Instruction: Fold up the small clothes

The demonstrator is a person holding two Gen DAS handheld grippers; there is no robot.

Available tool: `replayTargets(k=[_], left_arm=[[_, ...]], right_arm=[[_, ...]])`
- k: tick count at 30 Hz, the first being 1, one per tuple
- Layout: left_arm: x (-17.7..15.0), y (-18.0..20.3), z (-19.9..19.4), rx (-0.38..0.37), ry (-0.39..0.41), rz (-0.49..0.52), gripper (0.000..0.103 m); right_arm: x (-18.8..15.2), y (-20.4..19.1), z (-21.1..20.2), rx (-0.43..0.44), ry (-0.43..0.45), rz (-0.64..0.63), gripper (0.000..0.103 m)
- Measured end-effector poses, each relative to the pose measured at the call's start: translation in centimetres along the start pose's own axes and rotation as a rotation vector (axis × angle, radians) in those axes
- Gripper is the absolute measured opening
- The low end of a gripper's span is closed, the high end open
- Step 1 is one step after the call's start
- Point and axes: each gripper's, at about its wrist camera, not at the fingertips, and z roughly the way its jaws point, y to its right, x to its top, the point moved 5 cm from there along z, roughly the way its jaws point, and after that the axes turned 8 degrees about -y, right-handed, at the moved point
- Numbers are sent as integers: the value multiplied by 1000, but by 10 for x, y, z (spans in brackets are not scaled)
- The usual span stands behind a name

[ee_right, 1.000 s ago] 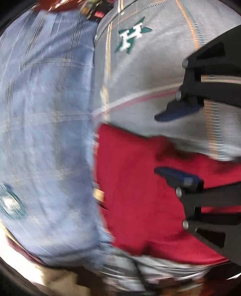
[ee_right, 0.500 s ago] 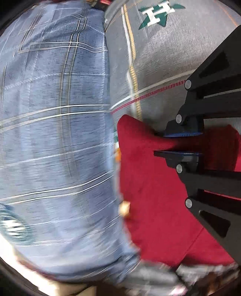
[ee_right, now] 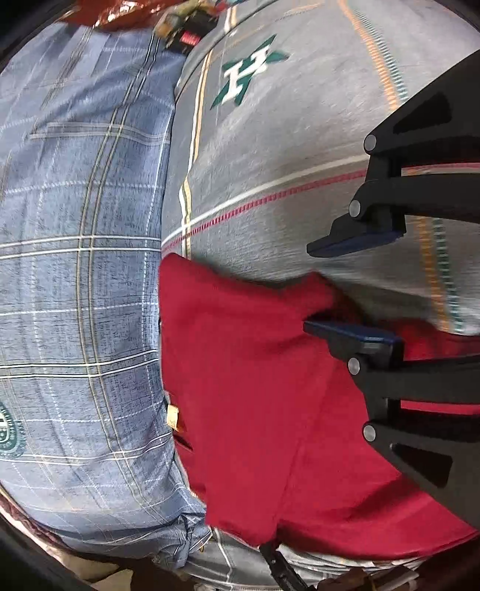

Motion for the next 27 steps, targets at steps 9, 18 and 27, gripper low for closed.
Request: replayTargets(k=[9,18,27], left_arm=[[-26,13,-44,39,25,65,65],[-72,16,-86,62,14,77,71],[-109,20,-112,43,22,60,77]], right_arm=[[-15,-19,-46,74,64,18,58],[-57,-43,-51,156,38,14,62],[-97,-54,-49,197,5,17,64]])
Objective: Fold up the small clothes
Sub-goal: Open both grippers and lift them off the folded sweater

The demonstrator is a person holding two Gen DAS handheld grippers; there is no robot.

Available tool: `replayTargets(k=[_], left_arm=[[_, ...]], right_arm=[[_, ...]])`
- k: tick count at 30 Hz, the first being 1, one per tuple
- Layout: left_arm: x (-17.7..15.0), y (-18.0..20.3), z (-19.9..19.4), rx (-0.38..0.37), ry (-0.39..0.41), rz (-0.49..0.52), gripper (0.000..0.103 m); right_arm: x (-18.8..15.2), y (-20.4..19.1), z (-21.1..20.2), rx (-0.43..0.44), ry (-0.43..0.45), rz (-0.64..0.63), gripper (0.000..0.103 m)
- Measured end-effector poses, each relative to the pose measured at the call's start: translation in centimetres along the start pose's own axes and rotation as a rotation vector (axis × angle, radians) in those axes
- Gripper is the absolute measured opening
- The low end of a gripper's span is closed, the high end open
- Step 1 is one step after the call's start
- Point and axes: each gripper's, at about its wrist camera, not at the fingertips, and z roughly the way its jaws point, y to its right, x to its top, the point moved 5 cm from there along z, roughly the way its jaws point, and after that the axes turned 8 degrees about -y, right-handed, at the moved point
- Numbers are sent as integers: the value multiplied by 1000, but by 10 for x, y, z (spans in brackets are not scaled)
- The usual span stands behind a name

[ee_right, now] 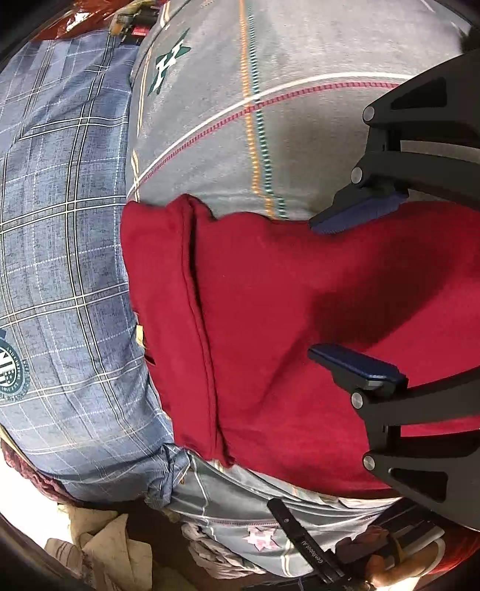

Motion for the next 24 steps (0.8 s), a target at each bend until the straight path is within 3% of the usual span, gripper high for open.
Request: replayTargets(k=[8,12,20,24], left_arm=[[-15,-3,6,28,14,-9,77],[-14,-10,18,7,-25,-36,77],[37,-18,22,-14,-17,-28,77],[73,-16,37,19,4,-8,77]], right_arm=[[-12,-9,-6,35,16,20,73],[-12,-16,-4,12,6,-2,74],[23,-8,4,-26,37,2,73],[45,0,5,-57,68,-5,73]])
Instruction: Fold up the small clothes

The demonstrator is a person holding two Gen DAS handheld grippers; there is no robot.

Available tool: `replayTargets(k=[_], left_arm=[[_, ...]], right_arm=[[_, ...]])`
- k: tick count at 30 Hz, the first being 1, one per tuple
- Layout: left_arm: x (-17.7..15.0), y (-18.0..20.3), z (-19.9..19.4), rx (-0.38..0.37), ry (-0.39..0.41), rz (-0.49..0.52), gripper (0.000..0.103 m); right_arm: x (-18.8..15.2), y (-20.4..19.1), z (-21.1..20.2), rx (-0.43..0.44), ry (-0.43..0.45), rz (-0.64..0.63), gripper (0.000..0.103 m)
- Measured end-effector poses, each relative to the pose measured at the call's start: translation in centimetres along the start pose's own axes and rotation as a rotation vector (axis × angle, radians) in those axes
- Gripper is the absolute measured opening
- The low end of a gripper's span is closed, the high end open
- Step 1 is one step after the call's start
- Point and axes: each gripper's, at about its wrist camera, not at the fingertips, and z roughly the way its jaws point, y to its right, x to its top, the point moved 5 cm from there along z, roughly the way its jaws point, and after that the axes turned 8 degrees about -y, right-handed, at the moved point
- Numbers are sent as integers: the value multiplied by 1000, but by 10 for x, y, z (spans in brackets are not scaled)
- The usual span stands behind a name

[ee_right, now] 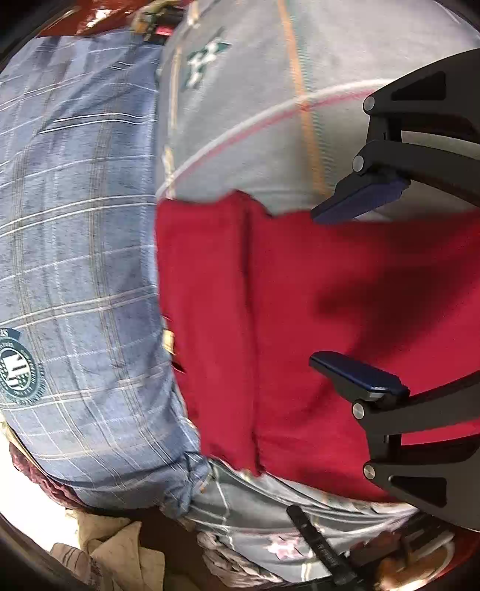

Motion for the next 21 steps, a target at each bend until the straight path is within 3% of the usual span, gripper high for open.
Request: replayTargets(k=[6,8,13,18,21], left_arm=[[44,8,48,-19,-23,-46,77],[53,10,66,-19,-43,-51,77],[52,5,112,16,-95,-51,77],[54,3,132,16,-115,-73,80],[57,4,137,18,-109,-71,81]], right_arm=[[40,26,12,-135,47,3,69],[52,34,22,-151,42,-9,56],[59,51,55,-208,-18,-43,39],[51,59,52,-145,-54,-59,39],[52,66,34,-147,-7,-71,44]])
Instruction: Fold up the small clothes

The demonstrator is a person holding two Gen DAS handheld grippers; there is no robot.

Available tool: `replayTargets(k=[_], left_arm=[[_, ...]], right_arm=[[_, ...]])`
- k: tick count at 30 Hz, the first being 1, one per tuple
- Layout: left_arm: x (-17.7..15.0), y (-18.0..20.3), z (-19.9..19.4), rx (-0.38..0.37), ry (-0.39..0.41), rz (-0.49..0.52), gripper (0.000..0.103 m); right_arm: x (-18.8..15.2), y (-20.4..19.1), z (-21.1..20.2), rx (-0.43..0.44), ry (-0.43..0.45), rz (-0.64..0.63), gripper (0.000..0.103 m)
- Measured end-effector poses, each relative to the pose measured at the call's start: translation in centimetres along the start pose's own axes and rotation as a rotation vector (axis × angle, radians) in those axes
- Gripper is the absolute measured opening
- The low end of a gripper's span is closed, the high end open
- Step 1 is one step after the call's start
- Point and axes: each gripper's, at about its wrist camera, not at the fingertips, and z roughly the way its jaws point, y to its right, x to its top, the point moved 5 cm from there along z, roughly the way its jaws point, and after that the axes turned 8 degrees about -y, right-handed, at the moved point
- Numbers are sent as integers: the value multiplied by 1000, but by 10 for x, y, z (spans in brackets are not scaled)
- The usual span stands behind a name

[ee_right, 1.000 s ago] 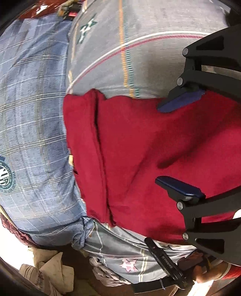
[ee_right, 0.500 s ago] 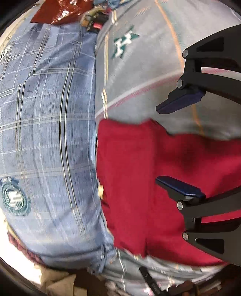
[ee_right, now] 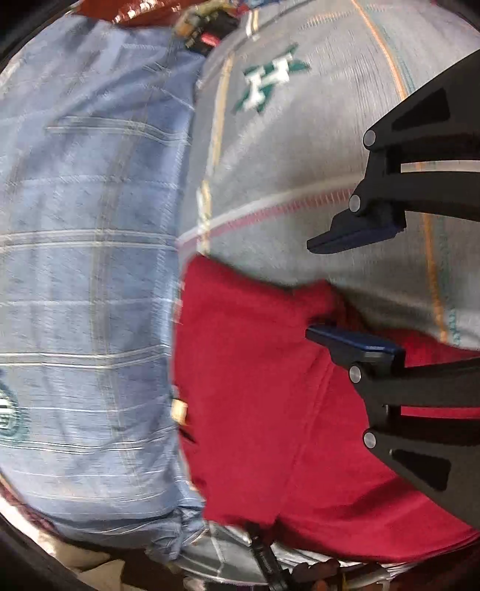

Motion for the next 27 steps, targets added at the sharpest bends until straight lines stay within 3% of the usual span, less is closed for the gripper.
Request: replayTargets(k=[3,6,9,11,17,20,22,24,25,27], left_arm=[[0,-1,4,3,11,-5,81],[-1,0,4,4,12,-4,82],[-4,1,-2,3,11,-6,83],[-4,0,-3,2,5,-12,83],[-6,1,-5,12,18,-2,83],[-7,1,-6,13,17,-3,83],[-7,1,-6,9,16,-4,83],[-7,0,-6,7,15,-3,83],[-7,1,-5,8,16,-3,83],[-6,1,-5,9,16,-5,84]], right_arm=[[-1,18,1,27,22,82,45],[-1,20,10,115,-2,121,45],[2,9,17,168,-9,94,38],[-4,2,23,201,-38,106,24],[-11,-5,7,112,-30,79,15],[-13,2,1,10,-18,65,11],[-11,12,-2,53,15,125,17],[-6,20,-5,112,50,203,35],[-4,19,-4,144,57,205,53],[1,13,2,161,64,183,57]])
